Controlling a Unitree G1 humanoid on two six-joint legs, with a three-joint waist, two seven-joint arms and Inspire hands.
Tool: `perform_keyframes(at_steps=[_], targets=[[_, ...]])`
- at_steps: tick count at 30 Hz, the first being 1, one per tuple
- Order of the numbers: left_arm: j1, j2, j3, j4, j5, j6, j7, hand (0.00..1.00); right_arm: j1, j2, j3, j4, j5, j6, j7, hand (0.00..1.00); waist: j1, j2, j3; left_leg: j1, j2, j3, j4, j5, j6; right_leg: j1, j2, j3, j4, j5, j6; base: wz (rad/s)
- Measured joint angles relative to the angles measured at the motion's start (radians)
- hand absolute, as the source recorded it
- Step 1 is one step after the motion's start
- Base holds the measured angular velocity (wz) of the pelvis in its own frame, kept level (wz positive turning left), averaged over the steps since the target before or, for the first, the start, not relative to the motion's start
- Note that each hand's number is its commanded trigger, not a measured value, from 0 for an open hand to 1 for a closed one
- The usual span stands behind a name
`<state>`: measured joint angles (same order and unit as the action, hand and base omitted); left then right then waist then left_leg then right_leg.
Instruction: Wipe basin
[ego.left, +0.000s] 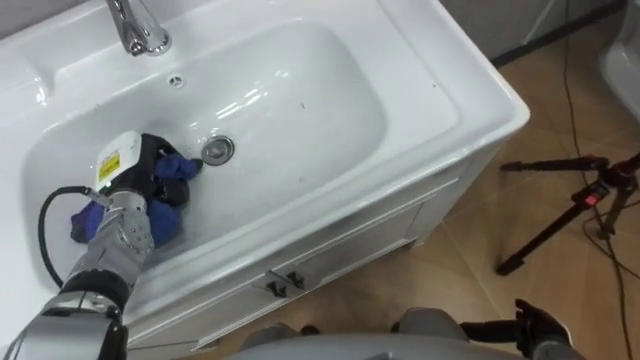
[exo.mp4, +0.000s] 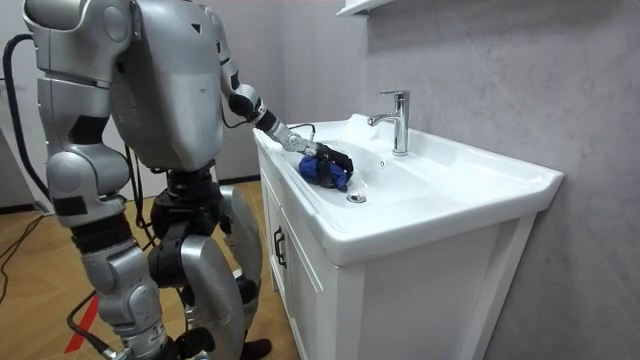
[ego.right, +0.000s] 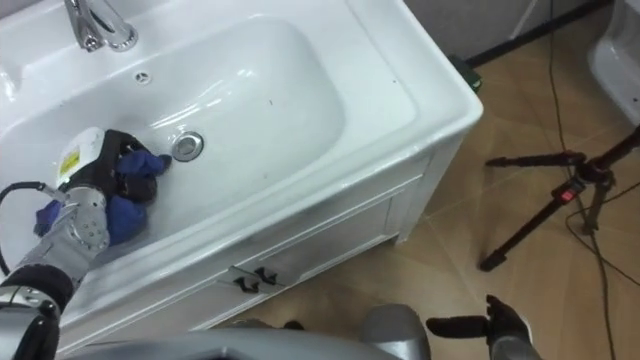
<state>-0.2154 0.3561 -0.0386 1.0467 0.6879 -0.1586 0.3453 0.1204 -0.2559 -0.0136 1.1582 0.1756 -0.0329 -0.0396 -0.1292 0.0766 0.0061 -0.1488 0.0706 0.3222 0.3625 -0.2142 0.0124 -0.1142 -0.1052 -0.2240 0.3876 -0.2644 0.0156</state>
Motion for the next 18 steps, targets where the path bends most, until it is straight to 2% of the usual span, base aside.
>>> perform_keyframes(at_steps=[3, 7, 10, 11, 16, 18], targets=[[0.044, 0.005, 0.027, -0.031, 0.03, 0.009, -0.001, 1.0, 0.006, -0.005, -0.014, -0.001, -0.005, 0.0, 0.001, 0.0, 0.0, -0.003, 0.0, 0.025, -0.002, 0.0, -0.007, 0.0, -0.001, 0.026, 0.0, -0.002, -0.008, -0.006, 0.0, 0.0], [0.096, 0.005, 0.037, -0.086, 0.072, 0.037, 0.002, 1.0, 0.022, -0.012, -0.031, -0.005, -0.007, 0.0, 0.01, 0.0, 0.004, -0.003, -0.0088, 0.041, -0.006, -0.006, -0.022, 0.004, -0.007, 0.034, 0.001, -0.006, -0.017, -0.008, -0.001, 0.03], [0.12, 0.005, 0.037, -0.097, 0.074, 0.044, 0.015, 1.0, 0.023, -0.019, -0.03, -0.001, -0.022, 0.001, 0.015, 0.0, 0.006, -0.005, -0.0097, 0.056, -0.007, -0.008, -0.03, 0.005, -0.008, 0.049, 0.002, -0.006, -0.027, -0.007, -0.001, 0.0], [0.129, 0.005, 0.037, -0.107, 0.086, 0.047, 0.017, 1.0, 0.024, -0.022, -0.03, -0.001, -0.029, 0.001, 0.015, 0.0, 0.009, -0.003, -0.0124, 0.057, -0.007, -0.009, -0.03, 0.005, -0.008, 0.05, 0.002, -0.006, -0.028, -0.007, -0.001, 0.0], [0.145, 0.005, 0.037, -0.131, 0.092, 0.049, 0.024, 1.0, 0.045, -0.025, -0.052, -0.006, -0.029, 0.003, 0.004, 0.0, 0.028, 0.0, -0.0138, 0.067, -0.012, -0.027, -0.042, 0.006, -0.011, 0.071, 0.001, -0.02, -0.044, -0.007, -0.001, 0.07], [0.156, 0.006, 0.037, -0.138, 0.092, 0.049, 0.03, 1.0, 0.048, -0.025, -0.052, -0.006, -0.029, 0.003, 0.004, 0.0, 0.031, -0.007, -0.0109, 0.077, -0.013, -0.031, -0.046, 0.007, -0.012, 0.083, 0.001, -0.025, -0.05, -0.008, -0.001, 0.11]])
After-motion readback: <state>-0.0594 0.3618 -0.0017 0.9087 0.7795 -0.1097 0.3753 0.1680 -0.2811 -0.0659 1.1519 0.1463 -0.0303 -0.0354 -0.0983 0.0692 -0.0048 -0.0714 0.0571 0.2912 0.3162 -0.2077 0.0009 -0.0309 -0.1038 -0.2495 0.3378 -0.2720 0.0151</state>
